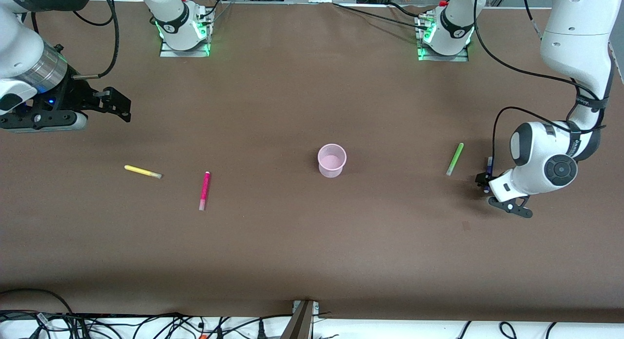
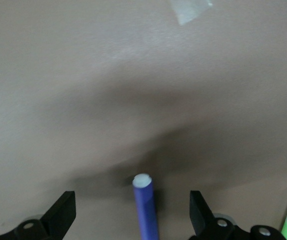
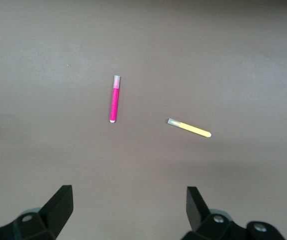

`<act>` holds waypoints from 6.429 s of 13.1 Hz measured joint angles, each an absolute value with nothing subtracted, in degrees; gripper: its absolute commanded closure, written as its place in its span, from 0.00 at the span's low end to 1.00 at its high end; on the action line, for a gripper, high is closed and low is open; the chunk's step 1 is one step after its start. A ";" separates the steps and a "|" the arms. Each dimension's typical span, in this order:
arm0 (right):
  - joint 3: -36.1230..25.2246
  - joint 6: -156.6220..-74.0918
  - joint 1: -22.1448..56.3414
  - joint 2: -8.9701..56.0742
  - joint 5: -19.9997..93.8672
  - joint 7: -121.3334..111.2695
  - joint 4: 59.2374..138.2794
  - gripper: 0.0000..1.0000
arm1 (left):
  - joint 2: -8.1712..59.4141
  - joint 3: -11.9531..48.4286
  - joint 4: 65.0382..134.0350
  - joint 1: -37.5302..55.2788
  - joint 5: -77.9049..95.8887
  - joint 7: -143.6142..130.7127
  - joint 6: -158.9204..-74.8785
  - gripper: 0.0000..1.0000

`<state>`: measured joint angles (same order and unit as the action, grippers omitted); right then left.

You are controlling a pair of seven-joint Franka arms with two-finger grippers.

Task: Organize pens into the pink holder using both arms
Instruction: 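Close the left gripper on the blue pen and lift it, then carry the blue pen to the cup while the right gripper reaches the marker, then release the blue pen into the cup while the right gripper grasps the marker, then return the left gripper to rest while the right gripper lifts the marker, then carry the pink marker upright over the cup with the right gripper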

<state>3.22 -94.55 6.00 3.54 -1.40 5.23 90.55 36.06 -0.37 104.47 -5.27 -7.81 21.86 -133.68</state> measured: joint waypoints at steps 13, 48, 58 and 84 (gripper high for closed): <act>3.43 -94.88 7.78 3.50 -1.38 5.23 90.52 0.00 | 36.70 0.18 104.39 -5.19 -7.81 23.07 -132.72 1.00; 2.98 -130.46 11.31 31.22 2.44 9.25 109.26 0.24 | 33.03 33.28 105.24 5.87 9.30 16.48 -160.81 0.00; 2.61 -132.37 11.01 32.80 2.60 9.45 108.27 0.35 | 21.01 32.98 98.62 -5.99 8.73 16.48 -120.38 0.00; 3.65 -103.56 16.62 35.53 20.51 32.74 86.64 1.00 | 2.74 -0.37 90.87 0.21 -1.77 1.15 -93.96 0.00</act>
